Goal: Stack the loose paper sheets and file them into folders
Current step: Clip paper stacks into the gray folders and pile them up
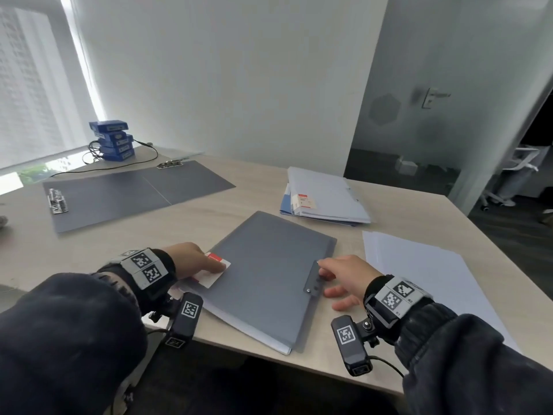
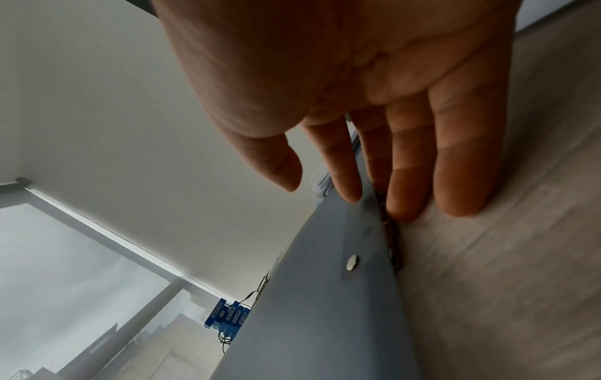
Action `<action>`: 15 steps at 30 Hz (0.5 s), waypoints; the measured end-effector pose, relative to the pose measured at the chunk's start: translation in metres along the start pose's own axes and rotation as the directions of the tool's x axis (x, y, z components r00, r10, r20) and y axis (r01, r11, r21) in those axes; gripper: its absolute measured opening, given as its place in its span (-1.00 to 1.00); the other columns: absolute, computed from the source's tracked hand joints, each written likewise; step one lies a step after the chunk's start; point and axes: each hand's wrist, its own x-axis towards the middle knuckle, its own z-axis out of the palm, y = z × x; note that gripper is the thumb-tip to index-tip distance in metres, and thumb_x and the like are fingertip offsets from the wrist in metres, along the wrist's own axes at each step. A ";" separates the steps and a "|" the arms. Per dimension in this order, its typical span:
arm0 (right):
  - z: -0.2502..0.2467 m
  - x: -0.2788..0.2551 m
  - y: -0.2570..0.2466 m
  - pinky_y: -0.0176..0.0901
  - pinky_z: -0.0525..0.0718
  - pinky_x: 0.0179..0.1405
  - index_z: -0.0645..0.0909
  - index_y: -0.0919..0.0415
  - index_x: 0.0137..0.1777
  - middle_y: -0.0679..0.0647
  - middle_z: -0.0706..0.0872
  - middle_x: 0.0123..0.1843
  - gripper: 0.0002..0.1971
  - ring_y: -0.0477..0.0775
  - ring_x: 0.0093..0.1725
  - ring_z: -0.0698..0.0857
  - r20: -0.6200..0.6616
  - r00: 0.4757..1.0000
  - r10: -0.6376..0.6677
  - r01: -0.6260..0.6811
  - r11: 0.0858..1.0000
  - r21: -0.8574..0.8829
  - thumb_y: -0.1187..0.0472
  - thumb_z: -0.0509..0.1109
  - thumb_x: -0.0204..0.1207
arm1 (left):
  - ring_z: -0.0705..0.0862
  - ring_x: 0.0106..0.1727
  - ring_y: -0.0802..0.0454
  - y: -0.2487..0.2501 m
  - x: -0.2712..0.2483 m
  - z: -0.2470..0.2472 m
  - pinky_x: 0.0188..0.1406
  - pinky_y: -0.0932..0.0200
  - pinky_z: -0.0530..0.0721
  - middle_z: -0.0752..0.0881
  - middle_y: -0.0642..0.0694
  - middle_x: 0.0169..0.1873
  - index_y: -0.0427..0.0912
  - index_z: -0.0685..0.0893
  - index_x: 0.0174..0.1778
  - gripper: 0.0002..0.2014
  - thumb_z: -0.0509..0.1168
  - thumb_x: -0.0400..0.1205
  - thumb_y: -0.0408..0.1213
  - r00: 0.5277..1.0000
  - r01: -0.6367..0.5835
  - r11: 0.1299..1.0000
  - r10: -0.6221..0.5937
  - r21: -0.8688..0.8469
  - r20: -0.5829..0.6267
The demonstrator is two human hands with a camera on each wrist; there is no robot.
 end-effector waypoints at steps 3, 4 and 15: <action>0.003 -0.001 -0.002 0.04 0.79 -0.22 0.61 0.10 0.24 0.07 0.64 0.12 -0.70 0.14 -0.07 0.76 -0.007 1.000 0.019 -0.019 0.999 -0.036 -0.05 0.34 0.63 | 0.86 -0.27 -0.18 -0.007 -0.008 0.000 -0.18 -0.07 0.85 0.84 -0.30 -0.17 -0.28 0.65 0.16 -0.63 0.58 0.55 -0.22 0.999 -0.013 0.960 0.022 -0.280 0.031; 0.003 -0.001 -0.002 0.07 0.79 -0.20 0.53 0.06 0.33 0.09 0.62 0.10 -0.66 0.14 -0.08 0.77 -0.020 1.000 0.024 -0.025 0.999 -0.037 -0.06 0.34 0.63 | 0.86 -0.23 -0.23 -0.010 -0.009 0.000 -0.16 -0.11 0.86 0.83 -0.34 -0.12 -0.27 0.64 0.18 -0.58 0.61 0.50 -0.26 0.998 -0.049 0.943 0.058 -0.329 0.017; -0.005 0.013 -0.004 0.08 0.72 -0.05 0.39 -0.03 0.43 0.13 0.80 0.05 -0.59 0.18 -0.24 0.80 -0.008 0.999 -0.031 0.032 0.967 0.253 -0.02 0.37 0.64 | 0.79 -0.31 -0.08 0.017 -0.002 0.016 -0.38 0.07 0.76 0.77 -0.19 -0.22 -0.19 0.59 0.10 -0.58 0.59 0.39 -0.41 0.932 -0.339 0.622 0.326 -0.706 -0.160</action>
